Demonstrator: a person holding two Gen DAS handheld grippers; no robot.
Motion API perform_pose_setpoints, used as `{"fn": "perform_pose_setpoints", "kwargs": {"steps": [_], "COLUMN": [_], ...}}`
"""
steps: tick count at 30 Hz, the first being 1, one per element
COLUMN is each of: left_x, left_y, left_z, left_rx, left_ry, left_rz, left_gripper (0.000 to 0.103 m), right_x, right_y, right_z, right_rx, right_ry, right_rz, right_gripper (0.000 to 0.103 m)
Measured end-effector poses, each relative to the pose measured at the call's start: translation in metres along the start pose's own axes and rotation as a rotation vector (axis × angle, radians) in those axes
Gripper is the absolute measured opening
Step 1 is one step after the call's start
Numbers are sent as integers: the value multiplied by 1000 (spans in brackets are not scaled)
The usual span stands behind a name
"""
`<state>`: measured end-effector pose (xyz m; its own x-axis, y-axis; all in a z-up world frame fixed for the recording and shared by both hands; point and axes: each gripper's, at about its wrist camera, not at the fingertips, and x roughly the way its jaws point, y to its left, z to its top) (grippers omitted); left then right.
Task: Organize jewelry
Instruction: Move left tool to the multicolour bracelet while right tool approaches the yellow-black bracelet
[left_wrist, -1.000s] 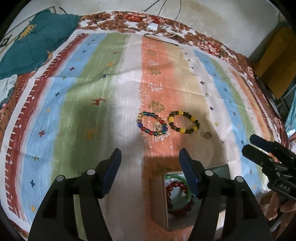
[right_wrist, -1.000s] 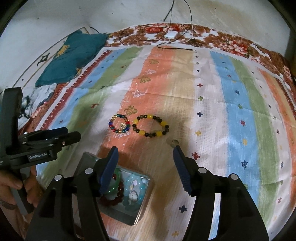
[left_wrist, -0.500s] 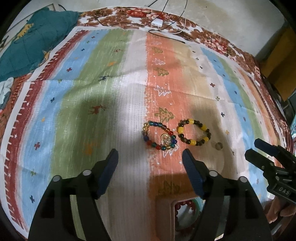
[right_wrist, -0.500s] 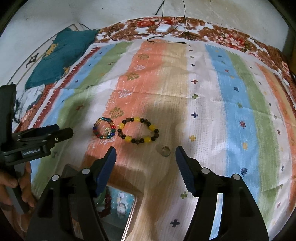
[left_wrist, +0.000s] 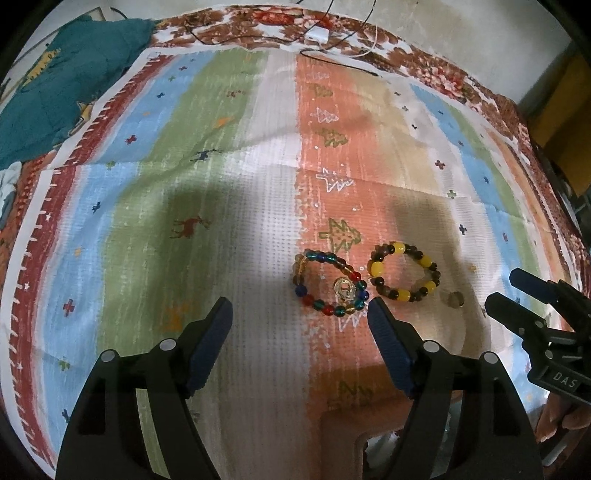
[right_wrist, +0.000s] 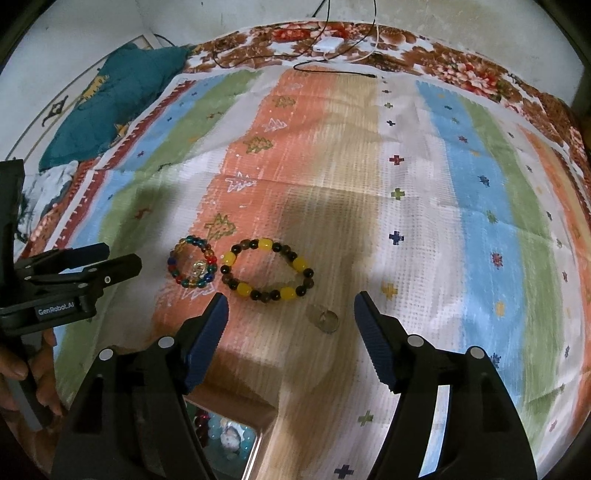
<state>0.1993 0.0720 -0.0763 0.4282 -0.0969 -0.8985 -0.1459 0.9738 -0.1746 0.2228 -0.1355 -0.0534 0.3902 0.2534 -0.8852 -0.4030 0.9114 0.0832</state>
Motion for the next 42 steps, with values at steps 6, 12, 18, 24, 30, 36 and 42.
{"fn": "perform_pose_setpoints", "kwargs": {"steps": [6, 12, 18, 24, 30, 36, 42], "left_x": [8, 15, 25, 31, 39, 49, 59], "left_y": [1, 1, 1, 5, 5, 5, 6], "left_z": [4, 7, 10, 12, 13, 17, 18], "left_rx": [7, 12, 19, 21, 33, 43, 54], "left_ry": [10, 20, 33, 42, 53, 71, 87], "left_rz": [5, 6, 18, 22, 26, 29, 41], "left_gripper": [75, 75, 75, 75, 75, 75, 73], "right_x": [12, 19, 28, 36, 46, 54, 64], "right_y": [0, 0, -2, -2, 1, 2, 1], "right_z": [5, 9, 12, 16, 18, 21, 22], "right_rx": [-7, -18, -15, -18, -32, -45, -50], "right_ry": [18, 15, 28, 29, 41, 48, 54], "right_rz": [-4, -11, -16, -15, -14, -15, -26], "right_gripper": [71, 71, 71, 71, 71, 71, 70]}}
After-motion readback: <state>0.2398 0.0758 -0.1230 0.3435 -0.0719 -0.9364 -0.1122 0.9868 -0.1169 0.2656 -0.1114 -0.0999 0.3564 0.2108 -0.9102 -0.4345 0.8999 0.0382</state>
